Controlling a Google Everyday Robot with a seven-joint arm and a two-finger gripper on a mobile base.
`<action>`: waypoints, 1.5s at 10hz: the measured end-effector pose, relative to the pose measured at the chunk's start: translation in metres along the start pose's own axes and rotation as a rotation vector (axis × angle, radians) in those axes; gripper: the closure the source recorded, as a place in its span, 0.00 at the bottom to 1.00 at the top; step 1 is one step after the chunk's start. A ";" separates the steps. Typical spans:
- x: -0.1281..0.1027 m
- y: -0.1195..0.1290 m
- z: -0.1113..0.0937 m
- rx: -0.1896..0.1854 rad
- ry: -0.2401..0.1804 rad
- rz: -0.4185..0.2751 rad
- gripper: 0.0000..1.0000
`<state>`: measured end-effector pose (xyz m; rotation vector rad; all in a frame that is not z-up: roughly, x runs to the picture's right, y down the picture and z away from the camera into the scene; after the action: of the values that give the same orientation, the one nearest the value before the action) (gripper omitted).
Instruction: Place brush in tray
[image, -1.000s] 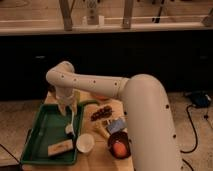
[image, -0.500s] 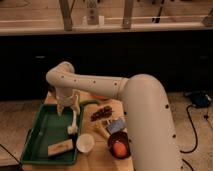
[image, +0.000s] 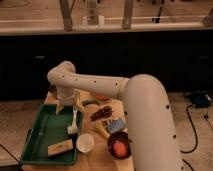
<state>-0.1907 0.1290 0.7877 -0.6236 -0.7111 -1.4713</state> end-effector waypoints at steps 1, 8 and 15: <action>0.002 0.002 0.000 0.002 0.000 0.007 0.20; 0.005 0.007 0.001 0.004 -0.004 0.016 0.20; 0.006 0.008 0.001 0.004 -0.004 0.016 0.20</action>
<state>-0.1833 0.1260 0.7928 -0.6286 -0.7104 -1.4536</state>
